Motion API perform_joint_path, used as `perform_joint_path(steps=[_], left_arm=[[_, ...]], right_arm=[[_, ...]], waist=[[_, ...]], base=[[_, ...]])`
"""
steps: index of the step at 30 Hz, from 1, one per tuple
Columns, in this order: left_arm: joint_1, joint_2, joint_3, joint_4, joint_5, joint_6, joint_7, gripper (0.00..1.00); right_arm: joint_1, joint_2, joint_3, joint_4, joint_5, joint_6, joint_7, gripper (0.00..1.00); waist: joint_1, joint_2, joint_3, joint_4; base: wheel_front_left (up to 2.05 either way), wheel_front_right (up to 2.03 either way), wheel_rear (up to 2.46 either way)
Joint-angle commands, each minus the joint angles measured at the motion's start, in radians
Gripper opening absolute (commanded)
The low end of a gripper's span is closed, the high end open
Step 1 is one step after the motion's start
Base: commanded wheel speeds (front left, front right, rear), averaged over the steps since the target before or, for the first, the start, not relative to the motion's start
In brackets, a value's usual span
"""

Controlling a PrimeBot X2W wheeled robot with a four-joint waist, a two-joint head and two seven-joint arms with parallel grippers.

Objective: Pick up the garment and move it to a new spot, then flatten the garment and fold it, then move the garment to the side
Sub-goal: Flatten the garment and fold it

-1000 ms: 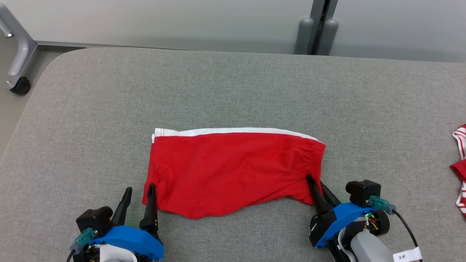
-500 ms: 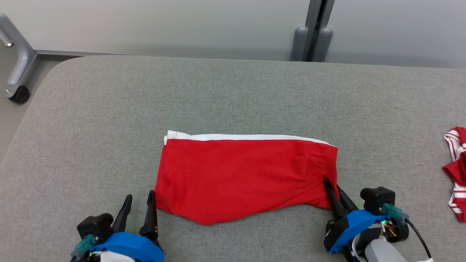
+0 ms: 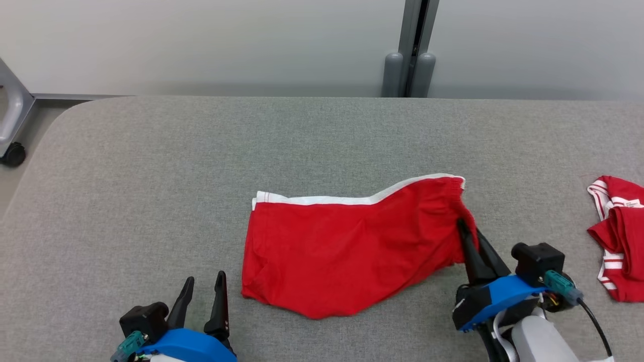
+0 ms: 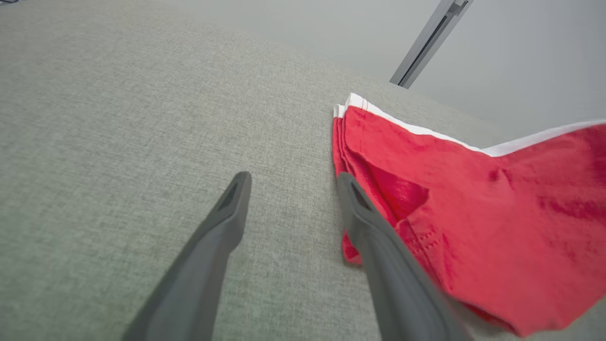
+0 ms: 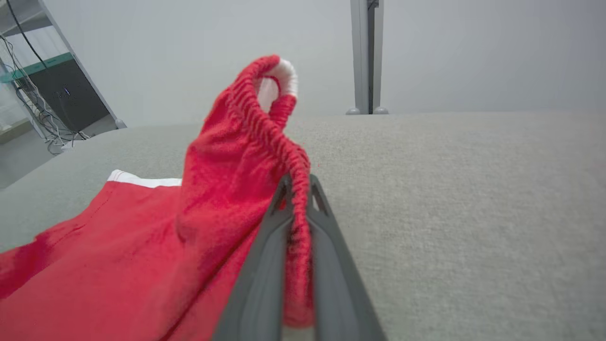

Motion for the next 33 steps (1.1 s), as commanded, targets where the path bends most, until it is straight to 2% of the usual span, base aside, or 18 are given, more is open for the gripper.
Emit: perform_joint_path(steps=[1,9,18,19,23,24,25,29,33], left_arm=[[0.000,0.002,-0.008,0.001,0.004,-0.001,-0.002,1.00],[-0.003,0.001,-0.026,0.010,-0.004,-0.001,-0.002,1.00],[-0.026,-0.012,-0.083,0.018,-0.017,-0.001,-0.002,1.00],[-0.026,-0.012,-0.083,0.018,-0.017,-0.001,-0.002,1.00],[-0.033,-0.014,-0.101,0.025,-0.031,-0.001,-0.002,1.00],[-0.033,-0.014,-0.106,0.028,-0.035,-0.001,-0.002,1.00],[-0.032,-0.013,-0.107,0.030,-0.038,-0.001,-0.002,1.00],[-0.022,-0.002,-0.094,0.032,-0.044,-0.001,-0.002,1.00],[-0.013,0.002,-0.069,0.025,-0.035,-0.001,-0.002,1.00]], right_arm=[[-0.014,-0.002,0.034,-0.027,0.022,0.000,0.000,0.00],[-0.042,-0.003,0.230,-0.067,0.136,0.000,0.000,0.00],[-0.137,-0.003,0.339,0.053,0.196,0.000,0.000,0.00],[-0.137,-0.003,0.339,0.053,0.196,0.000,0.000,0.00],[-0.191,-0.003,0.375,0.150,0.220,0.000,0.000,0.00],[-0.206,-0.003,0.386,0.165,0.234,0.000,0.000,0.22],[-0.214,-0.002,0.404,0.174,0.256,0.000,-0.001,1.00],[-0.228,-0.004,0.433,0.158,0.297,0.000,-0.001,1.00],[-0.209,-0.004,0.408,0.134,0.266,0.000,-0.001,1.00]], waist=[[0.0000,0.0000,-0.001,0.007],[0.0000,0.0000,-0.004,0.085],[0.0000,0.0000,0.025,0.259],[0.0000,0.0000,0.025,0.259],[0.0000,0.0000,0.040,0.331],[0.0000,0.0000,0.043,0.344],[0.0000,0.0000,0.045,0.353],[0.0000,0.0000,0.043,0.356],[0.0000,0.0000,0.035,0.317]], base=[[0.00,0.00,0.00],[0.00,0.00,0.00],[0.00,0.00,0.00],[0.00,0.00,0.00],[0.00,0.00,0.00],[0.00,0.00,0.00],[0.00,0.00,0.00],[0.00,0.00,0.00],[0.00,0.00,0.00]])
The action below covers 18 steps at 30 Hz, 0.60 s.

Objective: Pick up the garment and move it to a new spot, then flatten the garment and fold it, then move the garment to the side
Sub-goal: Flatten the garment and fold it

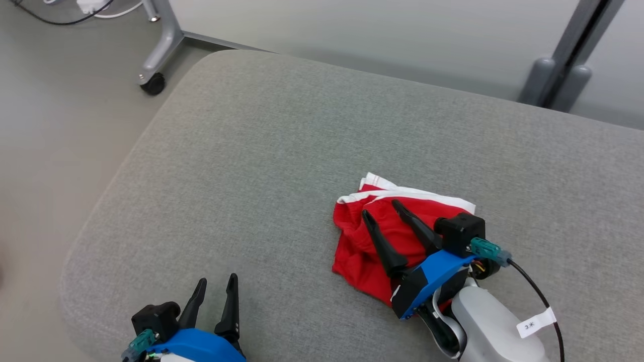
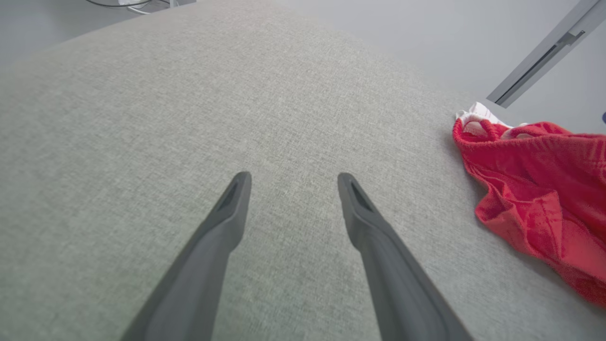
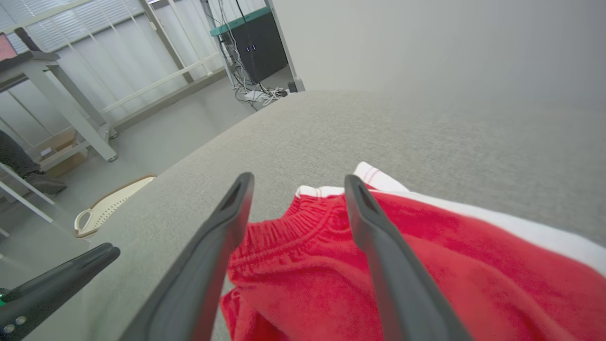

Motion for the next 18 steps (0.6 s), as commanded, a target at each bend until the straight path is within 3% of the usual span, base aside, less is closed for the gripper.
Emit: perform_joint_path(steps=[1,12,18], left_arm=[[0.000,0.003,0.002,-0.006,0.006,-0.001,-0.002,1.00],[-0.012,0.002,0.059,-0.067,0.076,-0.001,-0.002,1.00],[0.019,0.005,0.105,-0.104,0.168,-0.001,-0.002,1.00]], right_arm=[[0.014,-0.006,-0.012,-0.007,-0.015,0.000,-0.003,1.00],[0.131,-0.004,-0.231,-0.093,-0.171,0.000,-0.003,1.00],[0.229,-0.004,-0.356,-0.161,-0.248,0.000,-0.003,1.00]], waist=[[0.0000,0.0000,-0.012,-0.022],[0.0000,0.0000,-0.044,-0.194],[0.0000,0.0000,-0.071,-0.280]], base=[[0.00,0.00,0.00],[0.00,0.00,0.00],[0.00,0.00,0.00]])
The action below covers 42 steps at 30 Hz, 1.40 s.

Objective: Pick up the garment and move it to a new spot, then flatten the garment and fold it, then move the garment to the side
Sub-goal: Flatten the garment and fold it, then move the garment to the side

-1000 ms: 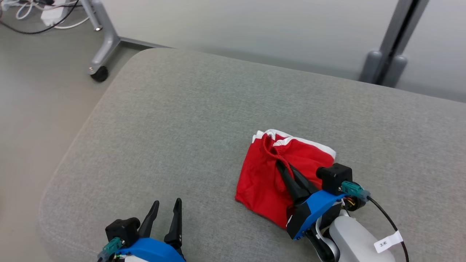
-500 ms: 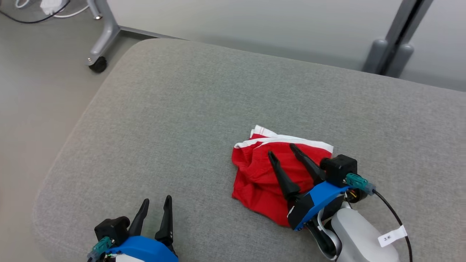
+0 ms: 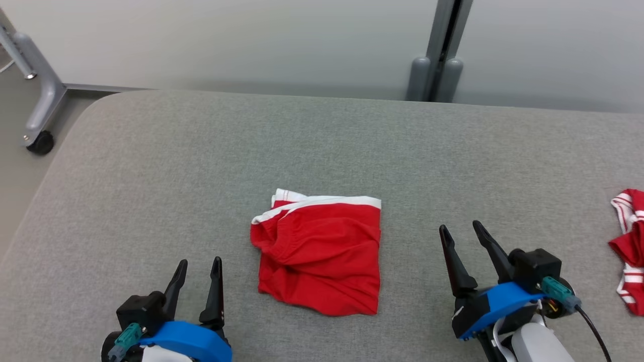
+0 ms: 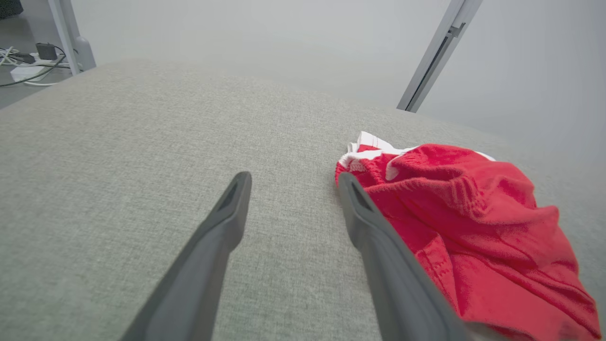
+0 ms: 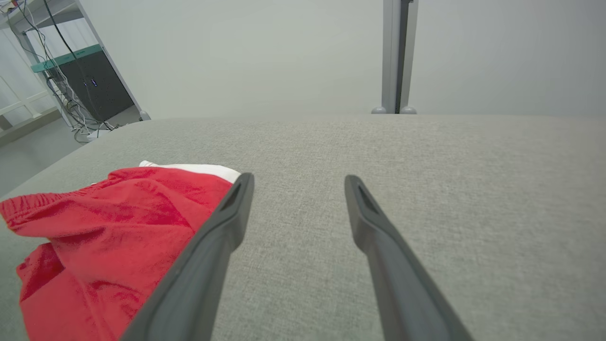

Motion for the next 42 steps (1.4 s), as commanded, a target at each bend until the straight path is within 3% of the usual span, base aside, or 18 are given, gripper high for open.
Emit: perform_joint_path(steps=[1,12,28,32,42], left_arm=[[0.014,0.005,0.013,-0.008,0.019,-0.001,-0.002,1.00],[0.140,-0.023,0.081,-0.084,0.196,-0.001,-0.002,1.00],[0.141,-0.042,0.075,-0.111,0.200,-0.001,-0.002,1.00],[0.142,-0.043,0.067,-0.104,0.189,-0.001,-0.002,1.00],[0.108,-0.041,0.036,-0.085,0.151,-0.001,-0.002,1.00]], right_arm=[[0.028,-0.002,-0.012,-0.012,-0.017,0.000,-0.003,1.00],[0.192,-0.002,-0.062,-0.043,-0.030,0.000,-0.003,1.00],[0.196,-0.002,-0.045,-0.059,0.007,0.000,-0.003,1.00],[0.176,-0.002,0.005,-0.067,0.010,0.000,-0.003,1.00],[-0.002,-0.003,0.340,0.013,-0.042,0.000,-0.003,1.00]], waist=[[0.0000,-0.0001,-0.029,-0.036],[0.0000,-0.0001,-0.104,-0.105],[0.0000,-0.0001,-0.099,-0.084],[0.0000,-0.0001,-0.087,-0.064],[0.0000,-0.0001,-0.038,0.018]], base=[[0.00,0.00,0.00],[0.00,0.00,0.00],[0.00,0.00,0.00],[0.00,0.00,0.00],[0.00,0.00,0.00]])
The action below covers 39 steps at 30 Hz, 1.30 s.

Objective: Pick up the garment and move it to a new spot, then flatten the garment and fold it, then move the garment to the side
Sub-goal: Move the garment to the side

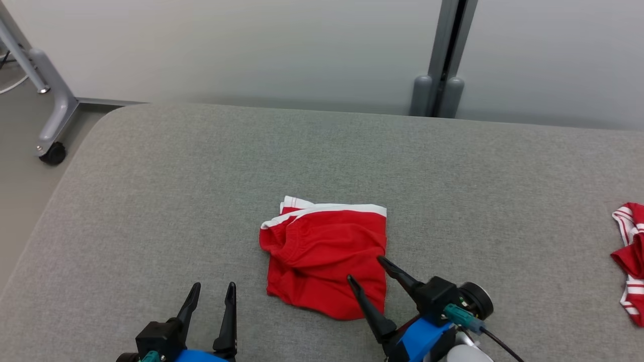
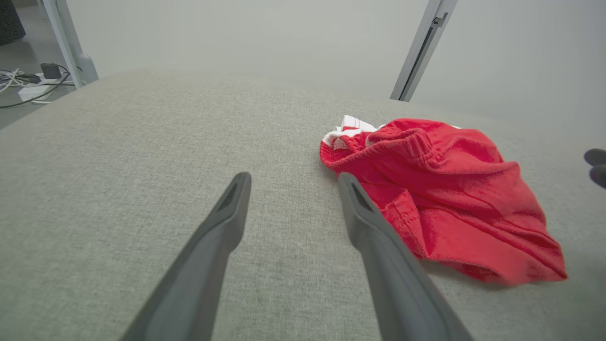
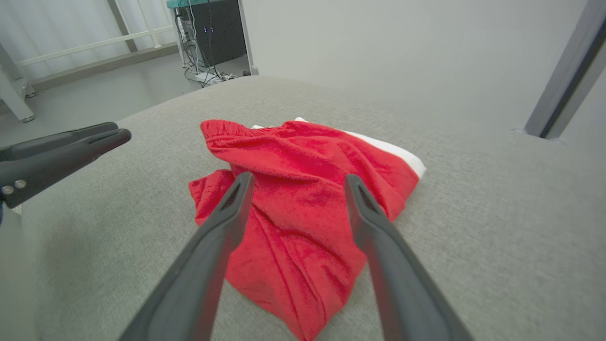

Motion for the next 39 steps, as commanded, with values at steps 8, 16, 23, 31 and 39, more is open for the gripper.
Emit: perform_joint_path(steps=[8,16,23,31,39], left_arm=[[-0.034,0.002,-0.018,0.020,-0.037,-0.001,-0.002,1.00],[-0.039,0.004,-0.020,0.025,-0.058,-0.001,-0.002,1.00],[-0.048,0.004,-0.029,0.022,-0.064,-0.001,-0.002,1.00],[-0.069,0.004,-0.044,0.023,-0.081,-0.001,-0.002,1.00],[-0.067,0.010,-0.044,0.032,-0.096,-0.001,-0.002,1.00]], right_arm=[[-0.141,-0.004,0.116,0.130,-0.005,0.000,0.029,1.00],[-0.143,-0.004,0.126,0.175,-0.017,0.000,0.030,1.00],[-0.171,-0.004,0.090,0.203,-0.047,0.000,0.043,1.00],[-0.194,-0.003,0.080,0.223,-0.071,0.000,0.075,0.64],[-0.182,-0.003,0.092,0.225,-0.063,0.000,0.069,0.00]], waist=[[-0.0001,0.0000,0.039,0.079],[-0.0001,0.0000,0.052,0.103],[-0.0001,0.0000,0.064,0.106],[-0.0001,0.0000,0.086,0.123],[-0.0001,0.0000,0.091,0.130]], base=[[0.00,0.00,0.00],[0.00,0.00,0.00],[0.00,0.00,0.00],[0.00,0.00,0.00],[0.00,0.00,0.00]])
